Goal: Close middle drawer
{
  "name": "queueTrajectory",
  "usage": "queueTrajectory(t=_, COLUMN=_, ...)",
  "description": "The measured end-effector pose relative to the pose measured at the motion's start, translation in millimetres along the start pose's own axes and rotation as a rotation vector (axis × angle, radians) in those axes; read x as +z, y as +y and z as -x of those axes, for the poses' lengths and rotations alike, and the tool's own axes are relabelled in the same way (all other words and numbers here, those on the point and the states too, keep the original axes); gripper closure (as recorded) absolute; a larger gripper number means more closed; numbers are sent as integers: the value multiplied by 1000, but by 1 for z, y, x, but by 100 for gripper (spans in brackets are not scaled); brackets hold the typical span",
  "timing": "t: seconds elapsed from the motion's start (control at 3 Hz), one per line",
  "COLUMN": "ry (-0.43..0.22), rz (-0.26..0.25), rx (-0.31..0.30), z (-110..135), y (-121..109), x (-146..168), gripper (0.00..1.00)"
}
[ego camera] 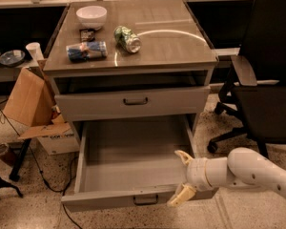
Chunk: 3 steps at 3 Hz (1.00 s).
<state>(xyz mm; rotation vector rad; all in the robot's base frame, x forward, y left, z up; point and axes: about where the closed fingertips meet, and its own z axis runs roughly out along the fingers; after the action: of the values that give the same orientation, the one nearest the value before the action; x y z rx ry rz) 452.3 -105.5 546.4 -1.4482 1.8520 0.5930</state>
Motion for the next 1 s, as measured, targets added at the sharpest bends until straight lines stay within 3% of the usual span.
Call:
queueTrajectory(t=0.33, ry=-35, rz=18, rx=-4, z=-17, y=-21, x=29, gripper=0)
queueTrajectory(t=1.0, ry=-8, rz=-40, rx=56, z=-64, y=-58, x=48, gripper=0)
